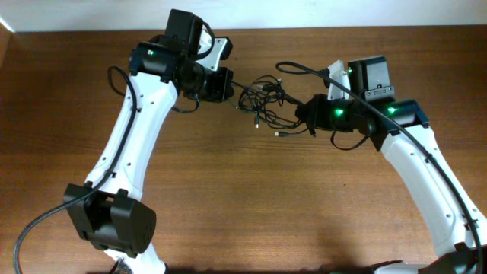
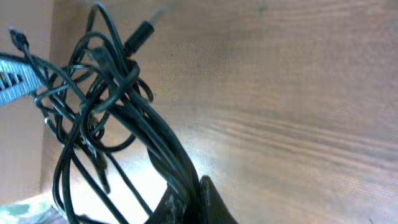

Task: Untangle cables

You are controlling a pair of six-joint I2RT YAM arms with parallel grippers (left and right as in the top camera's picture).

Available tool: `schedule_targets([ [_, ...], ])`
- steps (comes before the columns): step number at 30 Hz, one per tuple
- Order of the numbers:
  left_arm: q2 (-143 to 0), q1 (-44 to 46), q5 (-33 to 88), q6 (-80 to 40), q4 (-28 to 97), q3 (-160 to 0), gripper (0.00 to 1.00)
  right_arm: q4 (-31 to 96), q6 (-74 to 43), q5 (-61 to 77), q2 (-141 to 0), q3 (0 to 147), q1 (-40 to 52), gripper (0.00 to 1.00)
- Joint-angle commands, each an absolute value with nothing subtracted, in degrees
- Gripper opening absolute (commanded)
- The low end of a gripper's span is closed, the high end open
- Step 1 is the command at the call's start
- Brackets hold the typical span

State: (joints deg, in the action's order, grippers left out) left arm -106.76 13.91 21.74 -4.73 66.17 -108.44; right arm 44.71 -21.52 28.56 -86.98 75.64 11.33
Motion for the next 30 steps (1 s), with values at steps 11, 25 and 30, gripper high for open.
schedule_targets([
  [11, -103.6, 7.0, -11.4, -6.0, 64.8, -116.2, 0.0, 63.7, -17.0, 2.2, -84.0, 89.4, 2.5, 0.04],
  [25, -102.4, 9.5, 19.4, -3.5, 71.1, -117.1, 0.0, 60.4, -18.9, 18.2, -84.1, 89.6, 2.3, 0.04],
  [30, -108.9, 8.7, 5.7, -3.0, 77.8, -117.1, 0.0, 54.5, -17.7, 19.5, -84.1, 90.1, 2.2, 0.04],
])
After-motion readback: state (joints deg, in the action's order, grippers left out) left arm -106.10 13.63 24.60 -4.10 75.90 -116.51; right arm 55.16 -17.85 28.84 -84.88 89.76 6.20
